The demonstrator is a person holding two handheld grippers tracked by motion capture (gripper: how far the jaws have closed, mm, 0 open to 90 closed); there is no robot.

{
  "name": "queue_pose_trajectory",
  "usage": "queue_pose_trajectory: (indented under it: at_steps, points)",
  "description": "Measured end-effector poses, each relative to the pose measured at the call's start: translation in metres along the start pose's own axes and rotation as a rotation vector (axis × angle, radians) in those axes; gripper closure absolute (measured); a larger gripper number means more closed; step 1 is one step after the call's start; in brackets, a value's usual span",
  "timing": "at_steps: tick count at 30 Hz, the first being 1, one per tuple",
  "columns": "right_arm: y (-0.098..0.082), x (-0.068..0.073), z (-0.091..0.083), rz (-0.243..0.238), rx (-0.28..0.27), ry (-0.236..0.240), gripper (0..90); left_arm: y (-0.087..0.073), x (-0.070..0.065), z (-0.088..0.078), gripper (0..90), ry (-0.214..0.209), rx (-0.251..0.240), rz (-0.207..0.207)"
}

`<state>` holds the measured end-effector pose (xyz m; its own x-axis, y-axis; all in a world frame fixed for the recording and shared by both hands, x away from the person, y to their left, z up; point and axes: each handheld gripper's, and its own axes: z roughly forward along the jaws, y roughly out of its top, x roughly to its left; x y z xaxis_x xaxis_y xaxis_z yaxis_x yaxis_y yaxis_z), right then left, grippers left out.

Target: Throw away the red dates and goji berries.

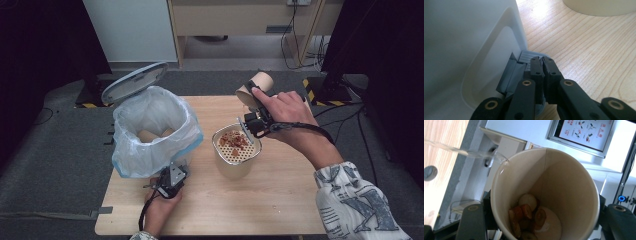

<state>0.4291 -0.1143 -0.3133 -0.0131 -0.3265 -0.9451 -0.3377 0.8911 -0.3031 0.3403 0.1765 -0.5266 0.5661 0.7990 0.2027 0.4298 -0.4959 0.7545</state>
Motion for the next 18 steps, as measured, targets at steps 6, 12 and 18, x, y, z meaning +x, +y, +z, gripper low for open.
queue_pose_trajectory:
  at_steps: [6,12,18]
  points:
    - [0.0018,0.0019,-0.0003,-0.024,-0.001,-0.01,34.7,0.0,-0.0001,0.0001,86.4,0.001,-0.001,0.001]
    - [0.0011,0.0011,-0.0012,-0.016,0.003,-0.011,34.7,0.0,-0.0001,0.0,86.3,0.0,0.0,0.0]
    - [0.0005,0.0003,-0.0025,0.008,-0.006,-0.025,34.7,0.0,-0.0002,0.0001,86.3,0.0,-0.001,0.0]
